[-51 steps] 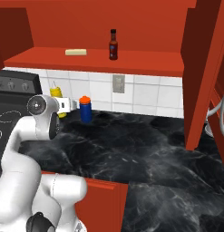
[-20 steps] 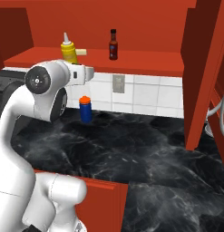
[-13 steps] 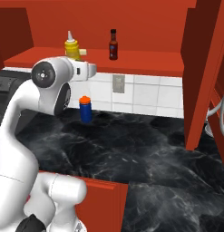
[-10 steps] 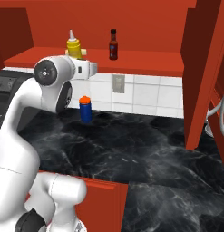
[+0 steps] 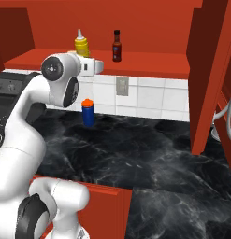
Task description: Pick the condiment bottle and mustard from the counter and place them in the cabinet.
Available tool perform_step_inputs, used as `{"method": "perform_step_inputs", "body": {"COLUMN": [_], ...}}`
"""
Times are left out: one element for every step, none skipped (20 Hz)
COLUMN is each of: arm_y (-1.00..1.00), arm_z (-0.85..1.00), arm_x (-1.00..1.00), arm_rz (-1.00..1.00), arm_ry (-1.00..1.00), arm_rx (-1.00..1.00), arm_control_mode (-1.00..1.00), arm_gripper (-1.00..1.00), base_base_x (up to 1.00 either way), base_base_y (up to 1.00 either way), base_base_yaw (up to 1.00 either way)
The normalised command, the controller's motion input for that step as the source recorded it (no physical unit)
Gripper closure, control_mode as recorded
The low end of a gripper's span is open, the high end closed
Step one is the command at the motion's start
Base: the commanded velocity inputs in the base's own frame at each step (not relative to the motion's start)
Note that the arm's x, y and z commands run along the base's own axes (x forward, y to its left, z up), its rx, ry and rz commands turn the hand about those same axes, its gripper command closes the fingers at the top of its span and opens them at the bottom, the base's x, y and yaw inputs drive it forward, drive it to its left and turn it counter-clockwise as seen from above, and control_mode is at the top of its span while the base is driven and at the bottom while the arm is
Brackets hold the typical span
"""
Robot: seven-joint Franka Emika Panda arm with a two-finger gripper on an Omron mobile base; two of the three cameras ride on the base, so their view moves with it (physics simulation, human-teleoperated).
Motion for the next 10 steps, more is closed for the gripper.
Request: {"method": "perform_step_inputs", "body": {"arm_y": [0.01, 0.03, 0.03, 0.03, 0.02, 0.01, 0.02, 0.01, 0.01, 0.02], "arm_z": [0.05, 0.03, 0.0, 0.0, 0.0, 0.0, 0.0, 0.01, 0.0, 0.0], "arm_x": [0.4, 0.4, 0.4, 0.39, 0.4, 0.41, 0.39, 0.4, 0.37, 0.38], "arm_rz": [-0.05, -0.05, -0.04, -0.04, -0.04, -0.04, -0.04, -0.05, -0.05, -0.04], "arm_ry": [0.0, 0.0, 0.0, 0.0, 0.0, 0.0, 0.0, 0.0, 0.0, 0.0], "arm_rx": [0.01, 0.01, 0.01, 0.0, 0.0, 0.0, 0.0, 0.0, 0.0, 0.0], "arm_control_mode": [-1.0, -1.0, -1.0, -1.0, -1.0, -1.0, -1.0, -1.0, -1.0, -1.0], "arm_gripper": [1.0, 1.0, 1.0, 1.0, 1.0, 1.0, 1.0, 1.0, 1.0, 1.0], "base_base_x": [0.0, 0.0, 0.0, 0.0, 0.0, 0.0, 0.0, 0.0, 0.0, 0.0], "base_base_y": [0.0, 0.0, 0.0, 0.0, 0.0, 0.0, 0.0, 0.0, 0.0, 0.0], "base_base_yaw": [0.0, 0.0, 0.0, 0.0, 0.0, 0.0, 0.0, 0.0, 0.0, 0.0]}}
